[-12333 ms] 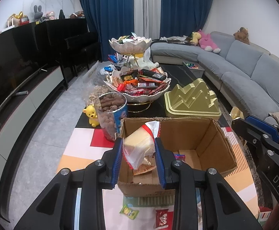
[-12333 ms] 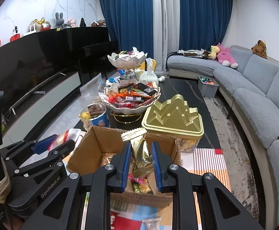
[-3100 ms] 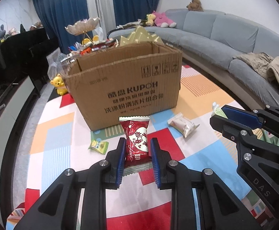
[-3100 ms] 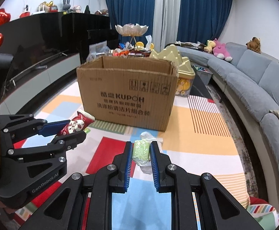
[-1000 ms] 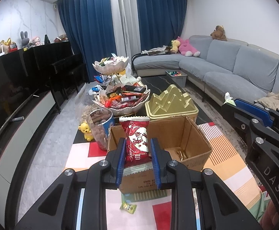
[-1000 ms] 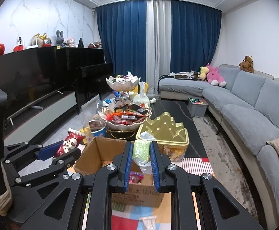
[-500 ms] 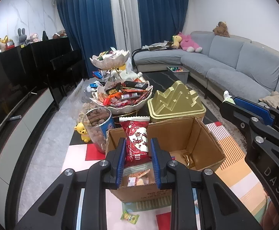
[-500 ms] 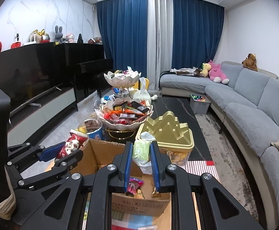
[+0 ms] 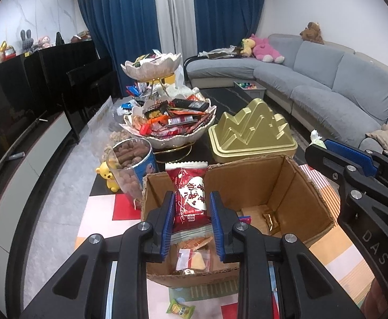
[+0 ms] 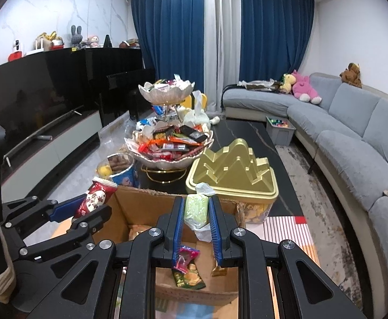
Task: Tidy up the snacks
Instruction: 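Open both tools to drop the red packet and green candy into the box, then withdraw both open tools up and away from the box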
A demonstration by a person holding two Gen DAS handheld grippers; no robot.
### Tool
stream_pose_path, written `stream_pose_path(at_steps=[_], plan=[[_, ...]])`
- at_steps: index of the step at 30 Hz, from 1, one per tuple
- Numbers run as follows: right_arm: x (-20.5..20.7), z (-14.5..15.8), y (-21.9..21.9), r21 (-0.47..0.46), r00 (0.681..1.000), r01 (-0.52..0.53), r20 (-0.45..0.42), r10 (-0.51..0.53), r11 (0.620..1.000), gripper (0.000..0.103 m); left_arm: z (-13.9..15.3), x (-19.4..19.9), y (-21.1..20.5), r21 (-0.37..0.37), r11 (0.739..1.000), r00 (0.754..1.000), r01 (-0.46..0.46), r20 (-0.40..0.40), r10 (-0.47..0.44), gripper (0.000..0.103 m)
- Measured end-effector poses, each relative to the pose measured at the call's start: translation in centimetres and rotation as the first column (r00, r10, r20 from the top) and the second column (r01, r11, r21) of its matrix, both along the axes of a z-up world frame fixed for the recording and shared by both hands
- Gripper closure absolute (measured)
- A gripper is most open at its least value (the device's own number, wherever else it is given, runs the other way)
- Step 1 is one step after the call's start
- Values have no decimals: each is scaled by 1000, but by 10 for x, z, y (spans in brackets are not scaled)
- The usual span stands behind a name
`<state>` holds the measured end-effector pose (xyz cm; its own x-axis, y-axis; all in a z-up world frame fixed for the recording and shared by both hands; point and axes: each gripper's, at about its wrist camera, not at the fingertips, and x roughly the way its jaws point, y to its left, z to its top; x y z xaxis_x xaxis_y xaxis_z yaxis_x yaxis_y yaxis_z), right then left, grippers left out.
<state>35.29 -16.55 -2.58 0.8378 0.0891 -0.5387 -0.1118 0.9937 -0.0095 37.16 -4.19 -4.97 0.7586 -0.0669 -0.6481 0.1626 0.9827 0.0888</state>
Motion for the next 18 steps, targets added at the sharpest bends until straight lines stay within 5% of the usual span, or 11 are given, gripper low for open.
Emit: stream_pose_path(at_steps=[3,5,9,18], plan=[[4,-2,-1,6,1000,-4,-17,4,1000,80,-1,2,0,-3,1000,1000,-1,-1,1,72],[6,-4,-3,20,1000,-3,-27,3,1000,62,-2,2,1,-6,1000,1000,-4,-7,4,59],[5,-3,-5,21,999,11,-30,-11,1000,42,0,-1,2,-14,1000,1000,-13,-5,13,47],[-5,6,-7,12,999,27,-19,-27,1000,40,10,-10,10,-17,999,999,-41,16,42,36]])
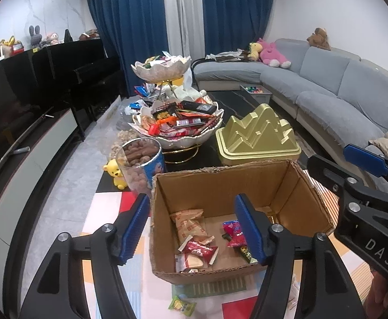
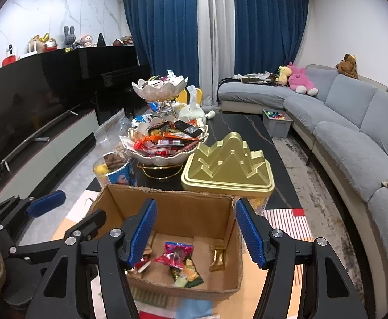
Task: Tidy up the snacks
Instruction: 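Withdraw both open tools up and away from the box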
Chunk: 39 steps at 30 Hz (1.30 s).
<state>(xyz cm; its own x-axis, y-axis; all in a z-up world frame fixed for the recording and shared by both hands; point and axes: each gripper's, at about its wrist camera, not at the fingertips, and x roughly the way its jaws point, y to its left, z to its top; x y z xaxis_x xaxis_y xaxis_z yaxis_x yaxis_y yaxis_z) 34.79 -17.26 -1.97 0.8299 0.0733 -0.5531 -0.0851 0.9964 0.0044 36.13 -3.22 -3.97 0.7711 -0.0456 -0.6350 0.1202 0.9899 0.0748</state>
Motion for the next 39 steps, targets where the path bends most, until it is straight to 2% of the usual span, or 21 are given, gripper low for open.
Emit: stream_pose_path(at_steps=[9,12,17,23,25,29,39], plan=[[-19,13,-4,-17,1000,17,21,-17,1000,40,14,-19,7,-6,1000,999,-23,27,23,30],[-27,17,-6,-19,999,30,30,-30,999,30,18,-26,8,-3,1000,999,-23,37,23,29],[-38,24,-8,-20,998,46,45,-45,999,29,28,-40,10,4,999,997,-34,70,33,20],[-50,29,-10,-16,997,59,55,-58,998,29,34,-52,14,6,999,995,-43,85,42,20],[-53,29,-10,-19,997,60,55,-59,998,29,35,-58,16,4,999,995,-48,88,47,18],[-62,27,-12,-28,996,71,59,-69,997,22,32,-67,16,9,999,995,-54,86,53,15],[-82,9,-14,-49,996,80,36,-79,996,21,11,-88,22,20,997,995,-74,69,73,8]])
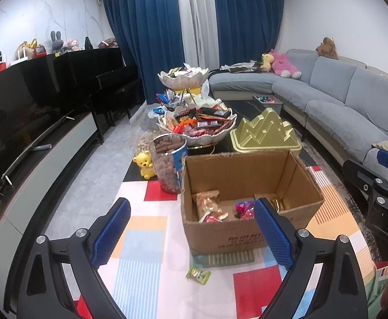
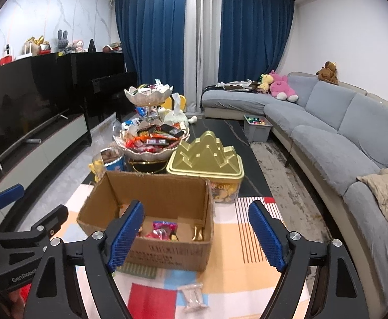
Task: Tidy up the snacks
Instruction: 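Withdraw both open tools up and away from the box, then move both open tools down toward the last loose snacks beside the box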
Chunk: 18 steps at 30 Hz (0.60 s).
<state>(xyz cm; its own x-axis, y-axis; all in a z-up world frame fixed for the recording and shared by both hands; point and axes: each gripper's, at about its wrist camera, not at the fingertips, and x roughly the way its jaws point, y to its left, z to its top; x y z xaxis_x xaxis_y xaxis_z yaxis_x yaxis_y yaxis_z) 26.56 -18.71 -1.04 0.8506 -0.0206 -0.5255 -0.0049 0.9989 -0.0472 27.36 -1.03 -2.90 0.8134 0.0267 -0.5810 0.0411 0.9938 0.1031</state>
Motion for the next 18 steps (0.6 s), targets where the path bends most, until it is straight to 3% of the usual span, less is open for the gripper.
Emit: stream_pose_path(at_steps=[18], plan=[[-22,-43,9,-30,998,-13,-59,11,999,22,-45,-18,7,33,999,998,33,-55,-32,7]])
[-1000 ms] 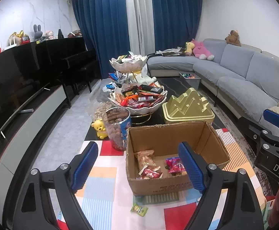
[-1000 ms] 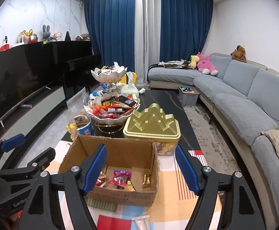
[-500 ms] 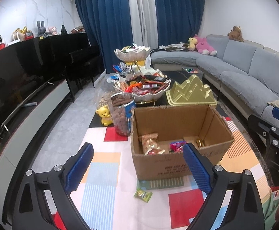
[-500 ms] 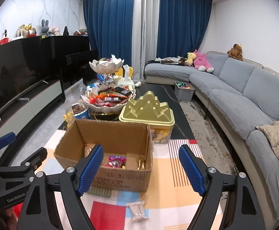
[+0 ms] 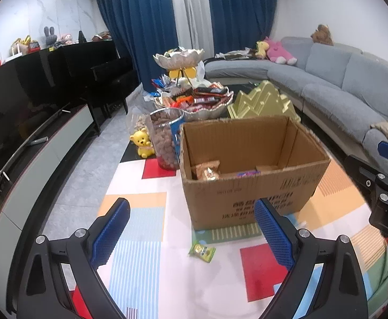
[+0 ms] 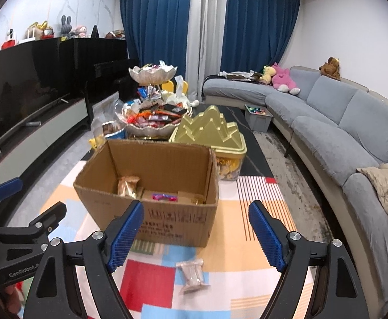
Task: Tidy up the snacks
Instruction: 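Move both open tools down toward the last loose snacks beside the box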
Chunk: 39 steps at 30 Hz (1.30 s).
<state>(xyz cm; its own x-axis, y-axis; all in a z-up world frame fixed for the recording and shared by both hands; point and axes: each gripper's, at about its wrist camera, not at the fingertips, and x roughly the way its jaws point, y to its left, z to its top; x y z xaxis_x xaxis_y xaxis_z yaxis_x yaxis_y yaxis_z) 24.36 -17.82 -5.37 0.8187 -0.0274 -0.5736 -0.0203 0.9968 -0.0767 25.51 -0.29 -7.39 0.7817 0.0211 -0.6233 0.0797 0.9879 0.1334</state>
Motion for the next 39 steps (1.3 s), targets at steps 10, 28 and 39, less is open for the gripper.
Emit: stream_pose_path(at_steps=[10,28,39], plan=[[-5,-31,3,-4,1000,8,-28,-9,1000,22,-37,-5,-1,27,998,999,50,-4,-50,7],[0,-93,18,-36,997,8,-72,-11,999,22,-109,10,10,8,994,991,107,-85,-105,8],[19,-143,17,-22,987,37,-154,-40,999,22,-148,35,22,-29,994,981,105,-161,-109,20]])
